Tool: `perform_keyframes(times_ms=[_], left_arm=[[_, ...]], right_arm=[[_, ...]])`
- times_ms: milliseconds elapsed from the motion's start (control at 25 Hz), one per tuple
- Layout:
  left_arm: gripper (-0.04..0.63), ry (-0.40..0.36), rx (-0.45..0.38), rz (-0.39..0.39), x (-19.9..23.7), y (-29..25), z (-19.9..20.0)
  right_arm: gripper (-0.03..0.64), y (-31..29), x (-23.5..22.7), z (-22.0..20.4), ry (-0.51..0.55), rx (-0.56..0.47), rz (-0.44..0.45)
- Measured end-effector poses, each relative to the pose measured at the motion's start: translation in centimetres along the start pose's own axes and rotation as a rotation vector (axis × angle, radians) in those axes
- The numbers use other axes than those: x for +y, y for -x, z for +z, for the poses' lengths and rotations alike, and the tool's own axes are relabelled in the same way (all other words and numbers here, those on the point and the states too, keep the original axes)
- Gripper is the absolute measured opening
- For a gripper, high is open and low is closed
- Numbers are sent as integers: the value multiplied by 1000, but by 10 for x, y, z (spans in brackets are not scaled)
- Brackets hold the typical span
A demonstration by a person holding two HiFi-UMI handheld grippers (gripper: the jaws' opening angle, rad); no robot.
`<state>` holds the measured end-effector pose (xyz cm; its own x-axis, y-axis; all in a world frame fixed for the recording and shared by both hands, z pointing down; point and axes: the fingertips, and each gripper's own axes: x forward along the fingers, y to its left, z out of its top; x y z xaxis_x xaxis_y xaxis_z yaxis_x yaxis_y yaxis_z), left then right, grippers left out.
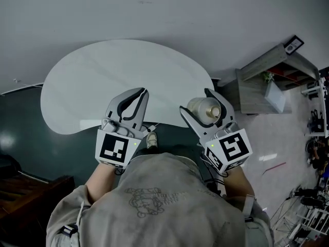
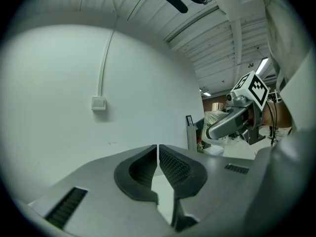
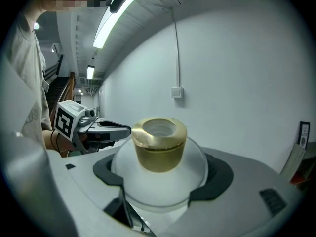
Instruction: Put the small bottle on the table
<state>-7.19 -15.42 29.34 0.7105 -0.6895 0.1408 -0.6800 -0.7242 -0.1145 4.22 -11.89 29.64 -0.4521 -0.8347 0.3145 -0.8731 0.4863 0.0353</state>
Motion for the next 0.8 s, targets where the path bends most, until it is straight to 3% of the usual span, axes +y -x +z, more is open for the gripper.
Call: perform_keyframes(times_ms=[800], left_arm=[[26, -2, 30, 53, -11, -53, 6]], right_arm=[[347, -36, -59, -1, 34, 31, 100]])
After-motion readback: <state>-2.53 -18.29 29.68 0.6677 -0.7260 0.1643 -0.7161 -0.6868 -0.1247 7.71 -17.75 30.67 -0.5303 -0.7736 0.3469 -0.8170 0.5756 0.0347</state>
